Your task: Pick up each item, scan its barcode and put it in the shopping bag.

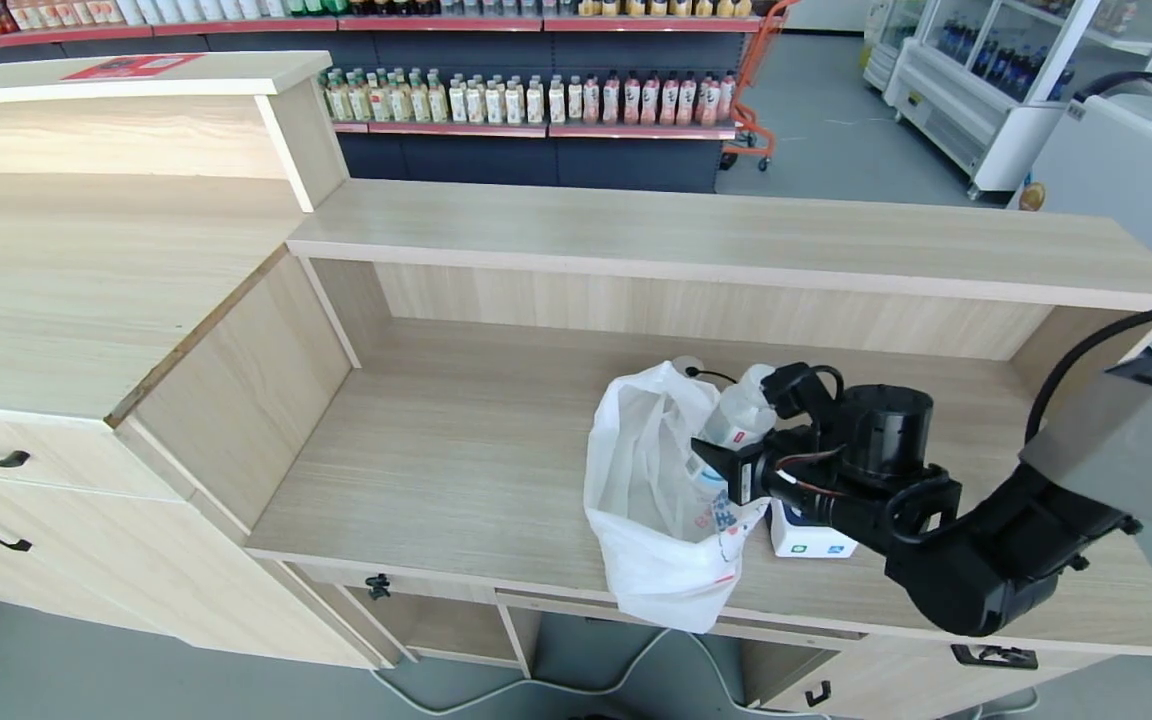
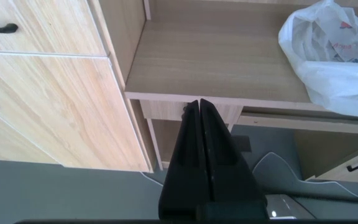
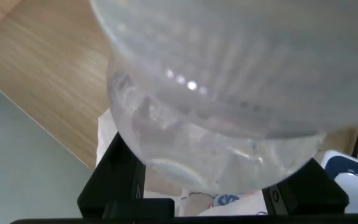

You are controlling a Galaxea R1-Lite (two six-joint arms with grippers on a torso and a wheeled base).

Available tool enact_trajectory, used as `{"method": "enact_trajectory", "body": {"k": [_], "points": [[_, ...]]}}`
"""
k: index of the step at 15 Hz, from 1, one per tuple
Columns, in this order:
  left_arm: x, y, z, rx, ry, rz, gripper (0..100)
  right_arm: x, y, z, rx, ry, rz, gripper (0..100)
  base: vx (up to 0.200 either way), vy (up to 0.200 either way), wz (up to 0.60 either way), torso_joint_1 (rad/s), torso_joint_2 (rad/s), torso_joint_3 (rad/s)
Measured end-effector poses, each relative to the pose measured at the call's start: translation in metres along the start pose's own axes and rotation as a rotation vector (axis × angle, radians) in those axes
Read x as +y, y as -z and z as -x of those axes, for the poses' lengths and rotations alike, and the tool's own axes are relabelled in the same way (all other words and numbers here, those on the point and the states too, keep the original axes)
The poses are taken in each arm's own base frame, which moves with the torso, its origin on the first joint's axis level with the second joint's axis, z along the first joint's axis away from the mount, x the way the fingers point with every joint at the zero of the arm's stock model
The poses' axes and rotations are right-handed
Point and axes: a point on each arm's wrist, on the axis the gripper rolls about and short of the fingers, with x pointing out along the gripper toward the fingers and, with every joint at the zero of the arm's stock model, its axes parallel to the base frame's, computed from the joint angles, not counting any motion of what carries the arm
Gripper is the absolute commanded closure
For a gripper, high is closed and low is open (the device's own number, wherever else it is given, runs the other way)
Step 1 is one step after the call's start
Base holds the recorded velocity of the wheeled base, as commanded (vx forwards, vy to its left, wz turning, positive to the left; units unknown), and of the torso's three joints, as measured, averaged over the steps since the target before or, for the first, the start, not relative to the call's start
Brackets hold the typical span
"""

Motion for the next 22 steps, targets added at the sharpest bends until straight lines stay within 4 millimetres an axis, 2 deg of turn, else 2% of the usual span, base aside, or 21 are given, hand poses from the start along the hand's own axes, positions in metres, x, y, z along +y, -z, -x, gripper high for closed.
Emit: {"method": "enact_trajectory", "body": {"k": [3, 8, 18, 19, 22], "points": [[0.000, 0.000, 0.000, 0.000, -0.001, 0.000, 100, -0.002, 0.018, -0.009, -0.019, 0.007, 0.038, 100, 0.000, 0.000, 0.00, 0.000, 0.00, 0.000], [0.000, 0.000, 0.000, 0.000, 0.000, 0.000, 100, 0.001, 0.047, -0.018, 0.049, -0.007, 0.090, 100, 0.000, 0.000, 0.00, 0.000, 0.00, 0.000], [0.000, 0.000, 0.000, 0.000, 0.000, 0.000, 100, 0.003, 0.067, -0.014, 0.076, -0.015, 0.091, 100, 0.000, 0.000, 0.00, 0.000, 0.00, 0.000], [0.000, 0.000, 0.000, 0.000, 0.000, -0.001, 100, 0.004, 0.070, -0.013, 0.064, -0.013, 0.096, 0, 0.000, 0.000, 0.00, 0.000, 0.00, 0.000], [0.000, 0.000, 0.000, 0.000, 0.001, -0.001, 100, 0.004, 0.079, -0.010, 0.045, -0.001, 0.102, 0, 0.000, 0.000, 0.00, 0.000, 0.00, 0.000]]}}
